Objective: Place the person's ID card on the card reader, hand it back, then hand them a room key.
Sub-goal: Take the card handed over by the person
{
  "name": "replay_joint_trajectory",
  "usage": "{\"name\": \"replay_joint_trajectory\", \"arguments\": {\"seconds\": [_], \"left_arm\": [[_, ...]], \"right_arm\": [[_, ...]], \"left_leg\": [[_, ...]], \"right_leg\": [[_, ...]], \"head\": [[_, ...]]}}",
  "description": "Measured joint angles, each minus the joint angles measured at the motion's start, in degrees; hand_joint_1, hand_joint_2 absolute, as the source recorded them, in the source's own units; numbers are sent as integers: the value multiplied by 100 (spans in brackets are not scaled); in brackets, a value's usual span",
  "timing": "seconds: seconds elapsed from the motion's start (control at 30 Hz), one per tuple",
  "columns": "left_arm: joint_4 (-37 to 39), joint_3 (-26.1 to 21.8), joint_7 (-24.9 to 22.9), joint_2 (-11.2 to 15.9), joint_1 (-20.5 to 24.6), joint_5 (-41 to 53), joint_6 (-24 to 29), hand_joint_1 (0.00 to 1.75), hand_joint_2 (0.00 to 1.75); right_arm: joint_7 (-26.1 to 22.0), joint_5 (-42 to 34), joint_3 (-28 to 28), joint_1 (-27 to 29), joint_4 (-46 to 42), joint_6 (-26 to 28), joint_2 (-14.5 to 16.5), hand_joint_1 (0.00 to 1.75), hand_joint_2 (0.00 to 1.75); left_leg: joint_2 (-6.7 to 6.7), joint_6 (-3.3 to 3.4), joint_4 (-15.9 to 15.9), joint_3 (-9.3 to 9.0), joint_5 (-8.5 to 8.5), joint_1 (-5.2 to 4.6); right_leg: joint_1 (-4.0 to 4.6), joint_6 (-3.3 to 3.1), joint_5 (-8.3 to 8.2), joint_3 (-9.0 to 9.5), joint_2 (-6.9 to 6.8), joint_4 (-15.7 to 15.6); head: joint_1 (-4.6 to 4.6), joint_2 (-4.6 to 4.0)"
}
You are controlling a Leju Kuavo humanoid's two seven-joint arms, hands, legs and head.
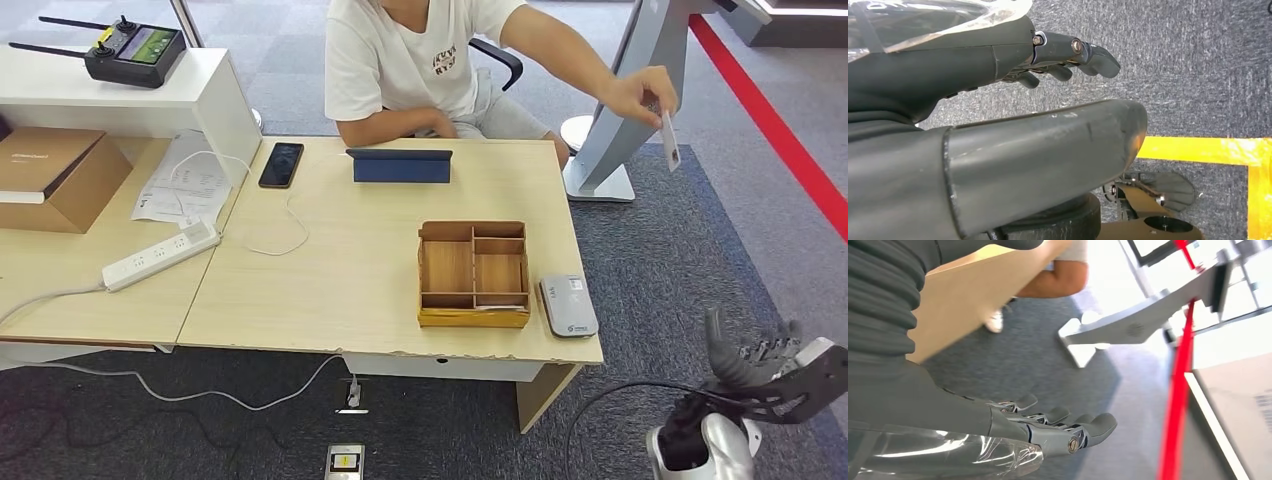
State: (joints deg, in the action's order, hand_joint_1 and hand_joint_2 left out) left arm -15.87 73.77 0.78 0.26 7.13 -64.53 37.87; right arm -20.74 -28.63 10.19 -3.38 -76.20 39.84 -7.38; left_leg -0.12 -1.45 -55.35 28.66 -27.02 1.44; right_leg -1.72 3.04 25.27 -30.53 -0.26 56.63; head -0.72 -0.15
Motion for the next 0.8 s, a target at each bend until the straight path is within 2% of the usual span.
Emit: {"name": "replay_joint_trajectory", "arguments": {"seconds": [0.27,0.4,0.6,0.8], "left_arm": [[0,1,106,1,1,182,7,0,0],[0,21,147,2,3,314,-16,0,0],[0,114,143,15,27,571,-89,0,0],[0,217,92,56,37,717,-115,0,0]], "right_arm": [[143,2314,41,4,-1482,1,375,0,175],[389,3749,-118,51,-2014,-3,444,0,175],[1280,6411,-801,62,-2437,-6,330,0,175],[2314,8130,-1592,-222,-2301,-7,27,0,175]], "left_leg": [[0,0,0,-4,0,0],[0,0,0,-1,0,-1],[0,0,2,2,0,0],[0,-1,2,4,1,1]], "right_leg": [[0,0,0,0,0,1],[0,0,0,0,0,1],[1,0,1,1,0,1],[1,0,0,2,0,1]], "head": [[-2,0],[-2,0],[-1,0],[-2,0]]}}
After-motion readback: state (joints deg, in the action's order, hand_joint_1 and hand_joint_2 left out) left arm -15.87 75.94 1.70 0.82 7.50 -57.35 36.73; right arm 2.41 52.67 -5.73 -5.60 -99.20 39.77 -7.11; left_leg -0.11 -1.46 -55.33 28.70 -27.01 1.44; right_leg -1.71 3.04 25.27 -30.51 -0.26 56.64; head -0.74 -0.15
